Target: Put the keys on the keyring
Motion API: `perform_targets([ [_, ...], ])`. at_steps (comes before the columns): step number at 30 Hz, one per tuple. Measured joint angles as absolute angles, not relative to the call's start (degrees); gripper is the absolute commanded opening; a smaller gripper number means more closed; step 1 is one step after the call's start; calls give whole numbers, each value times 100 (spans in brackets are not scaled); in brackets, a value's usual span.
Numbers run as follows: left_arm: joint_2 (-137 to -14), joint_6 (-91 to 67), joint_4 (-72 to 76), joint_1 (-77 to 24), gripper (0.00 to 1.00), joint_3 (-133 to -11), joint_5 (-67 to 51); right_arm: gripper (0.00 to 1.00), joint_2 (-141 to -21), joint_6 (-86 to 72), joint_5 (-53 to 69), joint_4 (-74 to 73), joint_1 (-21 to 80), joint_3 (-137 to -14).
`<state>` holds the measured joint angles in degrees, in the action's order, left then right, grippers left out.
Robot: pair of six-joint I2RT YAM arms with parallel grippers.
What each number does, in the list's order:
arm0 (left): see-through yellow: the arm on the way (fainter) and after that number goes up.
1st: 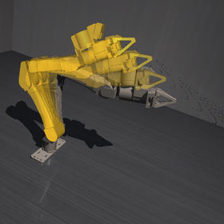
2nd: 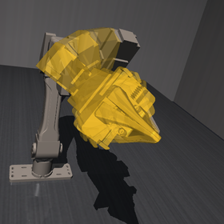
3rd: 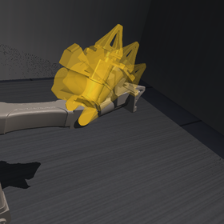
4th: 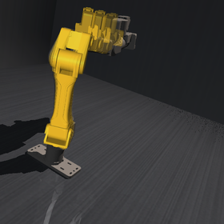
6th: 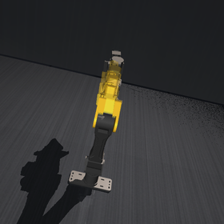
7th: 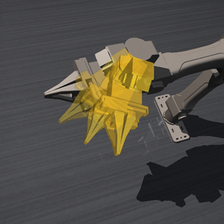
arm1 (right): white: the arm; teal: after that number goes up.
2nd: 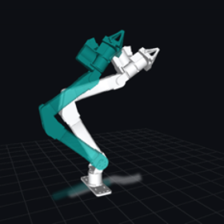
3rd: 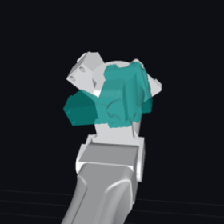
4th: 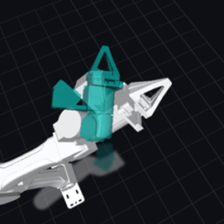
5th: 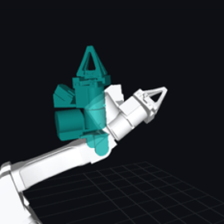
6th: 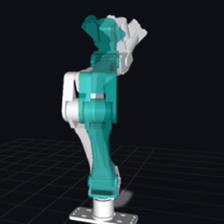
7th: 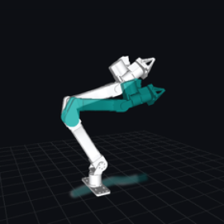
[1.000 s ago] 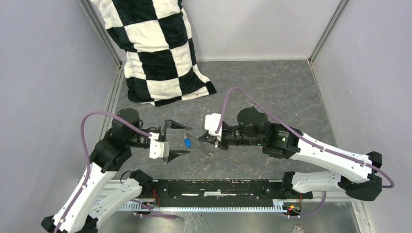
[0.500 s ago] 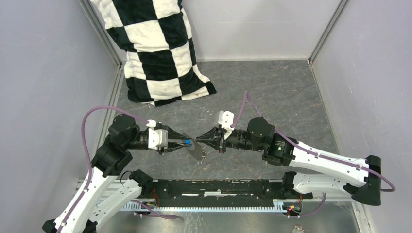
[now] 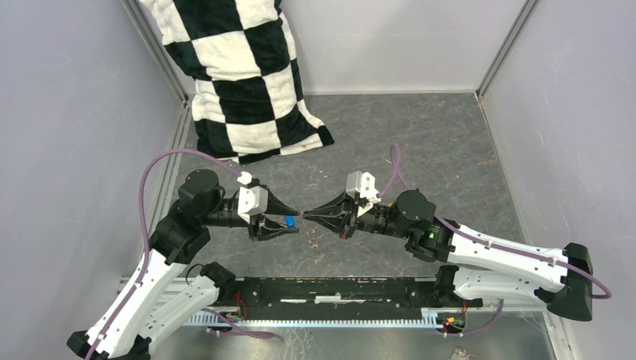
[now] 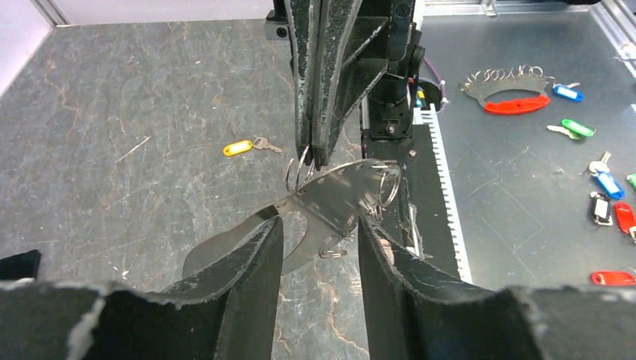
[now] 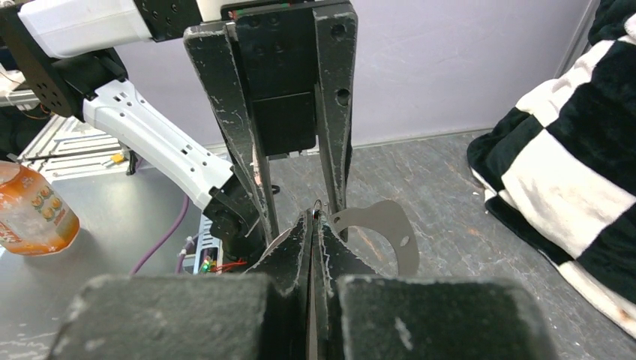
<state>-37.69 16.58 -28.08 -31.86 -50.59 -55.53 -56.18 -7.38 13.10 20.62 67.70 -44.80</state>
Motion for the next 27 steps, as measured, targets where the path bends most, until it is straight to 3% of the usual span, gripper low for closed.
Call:
perform_targets([
  [12,-3940,1391,-2582,-3186,51,-5061,-5586,1,-5730,-878,1586,2464,6770,-4412],
  [20,-4106,1610,-2943,-3186,39,-5325,-5911,1,-5835,-873,1844,2613,6759,-4412],
  [27,-4154,2071,-3463,-3186,44,-5524,-6036,0,-5835,-825,1959,2587,6759,-4412],
])
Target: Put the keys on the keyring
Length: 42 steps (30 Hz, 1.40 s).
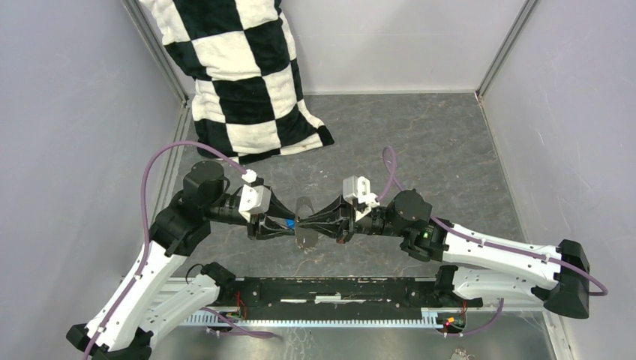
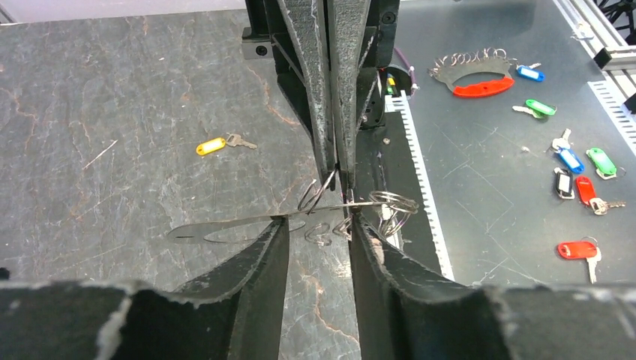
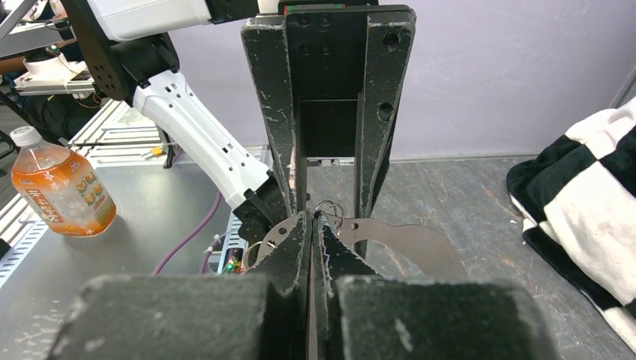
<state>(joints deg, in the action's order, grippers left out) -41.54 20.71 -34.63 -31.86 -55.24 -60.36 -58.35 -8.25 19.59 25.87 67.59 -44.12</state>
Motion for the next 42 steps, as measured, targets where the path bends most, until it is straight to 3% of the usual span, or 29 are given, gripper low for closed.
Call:
perform_targets([
  [23,-4250,2665,-4066,-3186,53,-5728,-5653,1,-5966,-676,2429,2213,6737,-4464],
  [36,-4145,3114,-4169,-3186,38,-5728,-5881,1,-6012,-672,2541,2075,6733,-4466],
  [42,-4167,3369,-4368,-3186,17,-5754,-6108,1,-6143,-668,2547,2014,6733,-4486],
])
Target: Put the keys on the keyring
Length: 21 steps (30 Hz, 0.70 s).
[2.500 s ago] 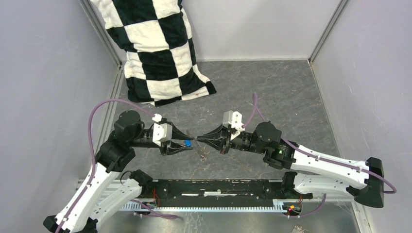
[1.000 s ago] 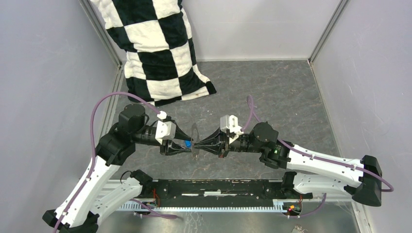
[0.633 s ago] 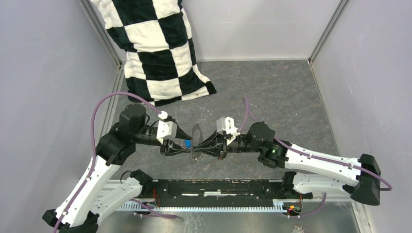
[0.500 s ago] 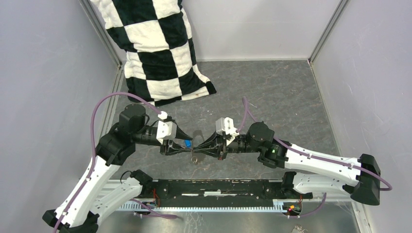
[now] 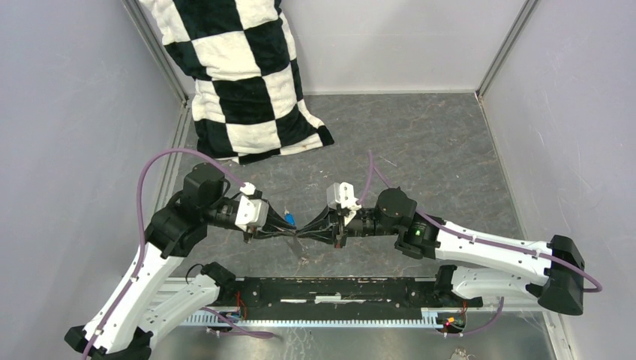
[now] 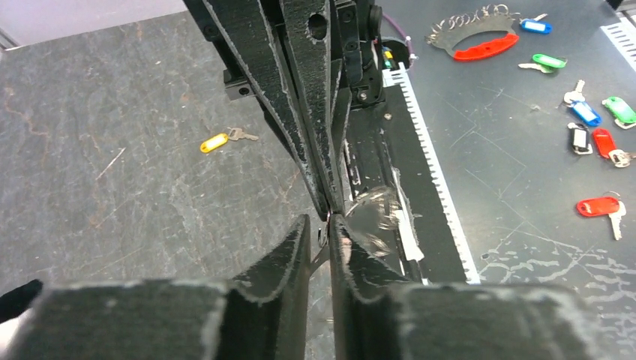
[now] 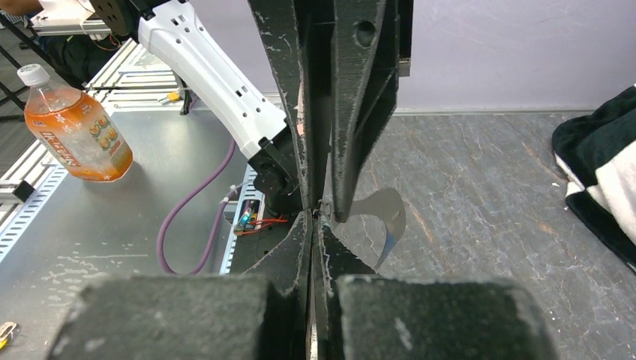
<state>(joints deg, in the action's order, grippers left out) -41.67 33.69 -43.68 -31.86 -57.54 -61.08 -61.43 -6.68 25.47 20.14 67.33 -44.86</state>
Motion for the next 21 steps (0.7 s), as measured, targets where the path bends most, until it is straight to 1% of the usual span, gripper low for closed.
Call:
perform_targets([
  [4,-4233,3516,-4539,-3186,4,-5782,-6171,1,-6171,-668,2534,1977,6720,-4486],
  [7,-4237,3680,-4624,-3188,2,-5791,-6156,1,-6169,-666,2486,1940,6718,-4486],
  [8,-4237,3717,-4637,-3188,5,-5791,-6143,1,-6169,-668,2451,1929,6718,-4486],
  [10,-4237,3754,-4652,-3188,22,-5791,-6095,1,-6167,-663,2381,1903,6718,-4486],
  [12,-4237,3791,-4661,-3190,35,-5791,-6027,1,-6167,-661,2311,1883,6718,-4486],
  [15,-4235,3793,-4731,-3190,44,-5793,-5942,0,-6117,-659,2228,1857,6718,-4486],
  [18,-4226,3780,-4755,-3190,45,-5802,-5828,1,-6058,-661,2185,1876,6718,-4486],
  [21,-4134,3546,-4622,-3190,42,-5800,-5599,1,-6029,-661,2174,1885,6718,-4486],
])
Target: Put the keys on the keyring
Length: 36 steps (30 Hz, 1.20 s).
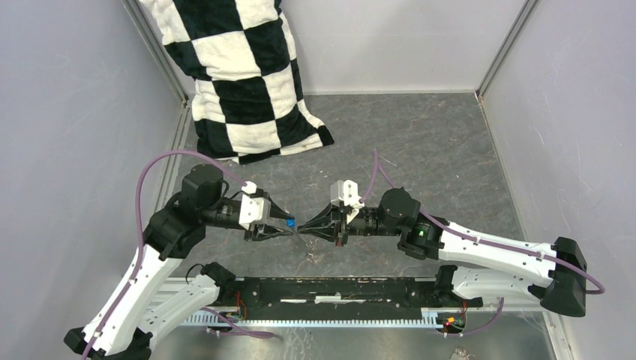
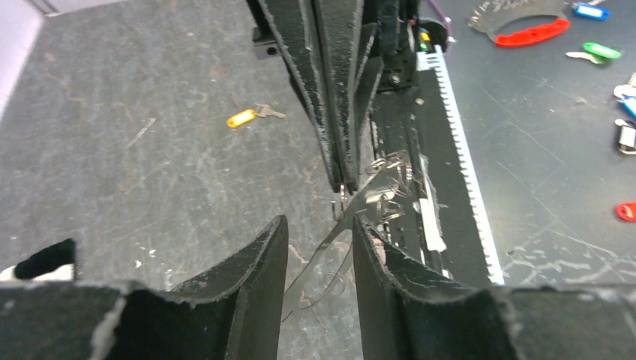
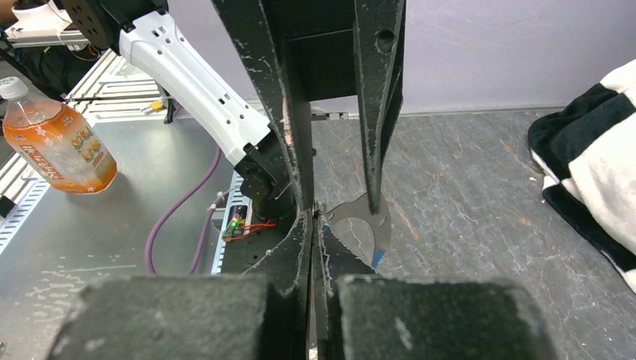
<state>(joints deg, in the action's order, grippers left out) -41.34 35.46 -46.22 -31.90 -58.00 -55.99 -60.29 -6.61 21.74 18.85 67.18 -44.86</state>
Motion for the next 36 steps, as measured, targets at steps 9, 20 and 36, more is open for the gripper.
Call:
perform_targets([
  [9,-3293,2359,-3660,-3190,25,-5476,-4976,1,-5940,-685,2010,2075,6711,-4440],
  [20,-3758,2250,-4071,-3190,31,-5472,-5050,1,-5815,-836,1796,2373,6711,-4324],
  [36,-4077,2561,-3693,-3190,58,-5304,-5349,1,-5935,-1072,1929,2740,6711,-4324],
])
